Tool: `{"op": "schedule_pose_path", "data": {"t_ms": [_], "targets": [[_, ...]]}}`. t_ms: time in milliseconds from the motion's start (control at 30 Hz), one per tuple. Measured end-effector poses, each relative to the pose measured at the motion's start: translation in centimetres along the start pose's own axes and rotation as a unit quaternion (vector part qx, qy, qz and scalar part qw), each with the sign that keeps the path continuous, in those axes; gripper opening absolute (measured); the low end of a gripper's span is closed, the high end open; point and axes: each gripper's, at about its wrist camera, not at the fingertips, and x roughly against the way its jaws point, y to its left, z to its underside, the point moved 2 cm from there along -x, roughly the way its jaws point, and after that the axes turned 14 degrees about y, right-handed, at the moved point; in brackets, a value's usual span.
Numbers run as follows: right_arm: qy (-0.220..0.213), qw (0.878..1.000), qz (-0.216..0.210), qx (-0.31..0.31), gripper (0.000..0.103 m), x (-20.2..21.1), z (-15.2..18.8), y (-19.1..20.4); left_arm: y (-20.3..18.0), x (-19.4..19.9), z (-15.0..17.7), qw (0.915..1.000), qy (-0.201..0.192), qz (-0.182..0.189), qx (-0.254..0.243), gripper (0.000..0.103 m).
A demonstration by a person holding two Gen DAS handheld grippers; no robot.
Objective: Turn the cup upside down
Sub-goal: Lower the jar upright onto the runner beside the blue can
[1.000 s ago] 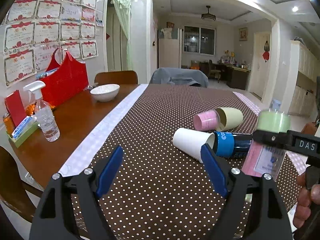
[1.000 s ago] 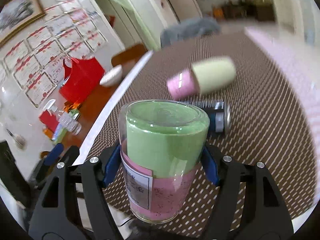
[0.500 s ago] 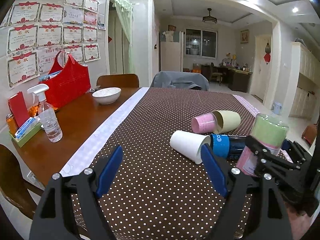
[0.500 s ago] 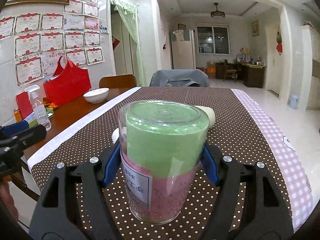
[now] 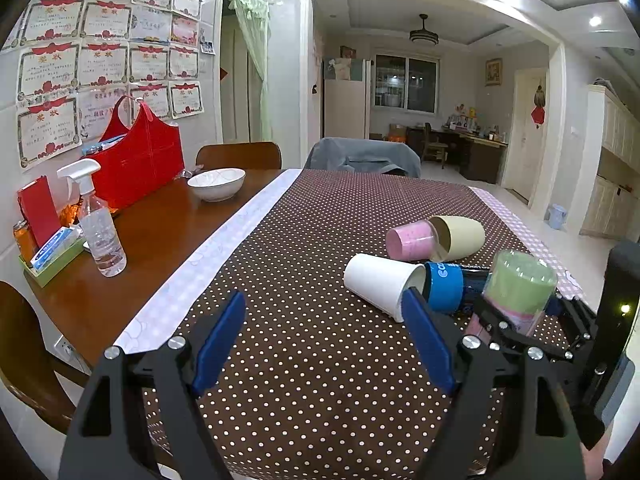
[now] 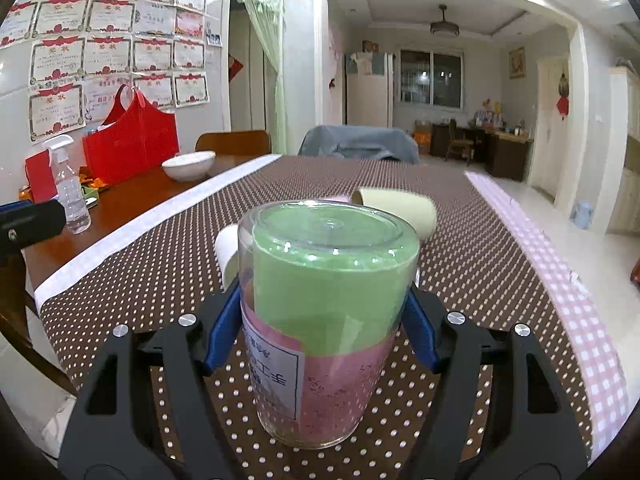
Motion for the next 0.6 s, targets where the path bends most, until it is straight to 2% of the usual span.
{"op": "schedule_pose_path", "data": {"t_ms": [67, 100, 600], "targets": [[-0.004, 1.0, -0.008, -0.008, 0.094, 0.5, 0.1, -0.2, -0.1, 0.0, 0.0, 1.0, 0.0, 0.0, 0.0, 0.079], [-0.008, 1.0, -0.011, -0.013, 0.096, 0.9, 0.2, -0.2, -0.1, 0.0, 0.0, 1.0, 0.001, -0.001, 0.0, 0.079], [-0.014, 0.994, -0.075, -0.079, 0.097, 4.2, -0.9, -1.6, -1.0, 0.9, -0.1, 0.9999, -0.008, -0.002, -0.008, 0.079]]}}
